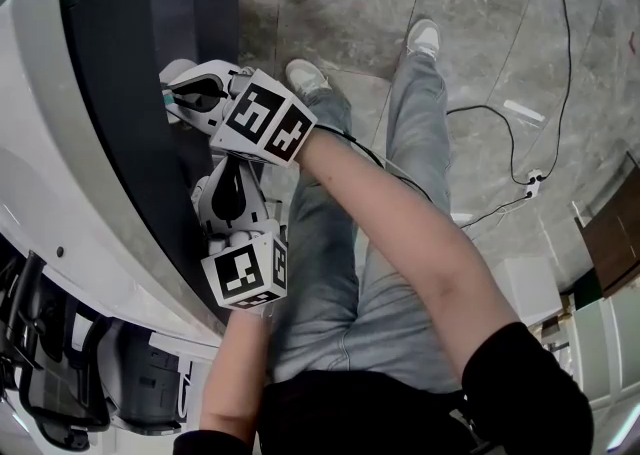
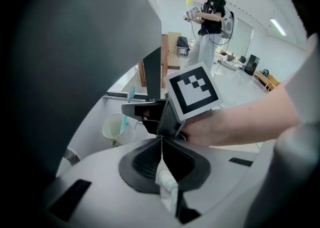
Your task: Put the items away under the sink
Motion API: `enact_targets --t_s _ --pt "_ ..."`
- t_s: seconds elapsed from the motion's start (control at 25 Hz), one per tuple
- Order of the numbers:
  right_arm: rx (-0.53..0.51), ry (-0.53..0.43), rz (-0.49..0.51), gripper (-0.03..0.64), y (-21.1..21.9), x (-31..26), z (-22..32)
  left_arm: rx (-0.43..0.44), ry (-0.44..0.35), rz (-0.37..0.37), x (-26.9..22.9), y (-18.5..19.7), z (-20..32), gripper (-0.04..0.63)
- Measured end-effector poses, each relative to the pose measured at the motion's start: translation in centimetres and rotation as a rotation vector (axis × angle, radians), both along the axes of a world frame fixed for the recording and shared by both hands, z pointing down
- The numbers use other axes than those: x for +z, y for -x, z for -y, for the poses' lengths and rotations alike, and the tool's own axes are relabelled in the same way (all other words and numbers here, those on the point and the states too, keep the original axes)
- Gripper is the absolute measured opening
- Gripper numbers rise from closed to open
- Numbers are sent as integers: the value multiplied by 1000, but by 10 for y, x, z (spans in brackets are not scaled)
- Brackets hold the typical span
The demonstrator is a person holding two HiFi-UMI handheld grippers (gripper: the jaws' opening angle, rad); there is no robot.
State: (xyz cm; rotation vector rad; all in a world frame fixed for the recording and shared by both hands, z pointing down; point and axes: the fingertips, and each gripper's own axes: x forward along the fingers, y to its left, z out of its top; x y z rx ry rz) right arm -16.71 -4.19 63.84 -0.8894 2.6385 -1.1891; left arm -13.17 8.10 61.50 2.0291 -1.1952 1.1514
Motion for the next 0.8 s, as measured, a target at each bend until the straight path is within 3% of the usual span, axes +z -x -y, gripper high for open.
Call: enact_targets --t_s 0.12,0.2,0.36,0.8 --pt "-49 0 -35 58 9 6 -6 -4 5 3 2 3 -3 28" --pt "-62 11 -29 122 12 7 -9 -3 6 4 3 4 -4 28" --pt "-62 32 -31 167 9 10 -12 -3 10 3 4 4 -5 28" --pt "30 80 14 186 -52 1 -9 -19 5 -12 2 -14 -2 28"
